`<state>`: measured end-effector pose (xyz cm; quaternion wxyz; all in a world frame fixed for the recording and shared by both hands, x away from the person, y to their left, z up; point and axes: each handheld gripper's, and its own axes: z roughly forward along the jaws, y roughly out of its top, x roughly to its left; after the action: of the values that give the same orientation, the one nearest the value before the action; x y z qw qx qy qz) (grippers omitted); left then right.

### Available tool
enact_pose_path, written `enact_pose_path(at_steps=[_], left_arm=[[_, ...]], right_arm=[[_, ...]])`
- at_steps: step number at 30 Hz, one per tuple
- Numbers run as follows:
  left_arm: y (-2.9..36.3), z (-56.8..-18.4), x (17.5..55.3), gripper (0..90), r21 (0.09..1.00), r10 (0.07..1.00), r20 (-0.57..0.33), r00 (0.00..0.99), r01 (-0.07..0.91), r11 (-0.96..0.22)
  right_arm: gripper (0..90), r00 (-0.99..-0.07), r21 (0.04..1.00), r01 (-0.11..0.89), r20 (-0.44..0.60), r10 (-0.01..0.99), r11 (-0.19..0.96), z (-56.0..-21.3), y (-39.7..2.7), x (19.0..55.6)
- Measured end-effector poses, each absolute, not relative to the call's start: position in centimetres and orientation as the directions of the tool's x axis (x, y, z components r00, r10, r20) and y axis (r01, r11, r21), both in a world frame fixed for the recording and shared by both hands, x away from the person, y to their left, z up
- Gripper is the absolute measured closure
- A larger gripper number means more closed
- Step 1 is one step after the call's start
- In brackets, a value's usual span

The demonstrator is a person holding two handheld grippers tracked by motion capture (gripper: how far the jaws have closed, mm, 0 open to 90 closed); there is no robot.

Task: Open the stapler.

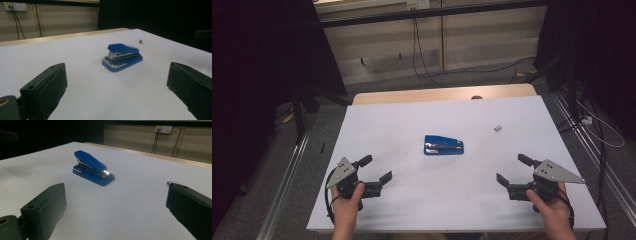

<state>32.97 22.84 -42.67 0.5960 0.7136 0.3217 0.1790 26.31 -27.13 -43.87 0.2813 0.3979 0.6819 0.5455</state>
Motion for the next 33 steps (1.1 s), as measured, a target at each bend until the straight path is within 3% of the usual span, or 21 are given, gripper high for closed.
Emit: enact_pose_path(at_steps=[12,33], left_arm=[[21.3,-42.8,34.1,2.0,0.957,0.659,-0.130,0.741,0.267,-0.111],[15.2,-42.9,39.0,5.0,0.950,0.636,-0.124,0.761,0.277,-0.146]], right_arm=[[2.5,-0.526,0.964,0.242,0.036,0.850,0.109,-44.0,-27.0,26.7],[2.7,-0.534,0.960,0.245,0.020,0.845,0.132,-44.1,-26.6,27.0]])
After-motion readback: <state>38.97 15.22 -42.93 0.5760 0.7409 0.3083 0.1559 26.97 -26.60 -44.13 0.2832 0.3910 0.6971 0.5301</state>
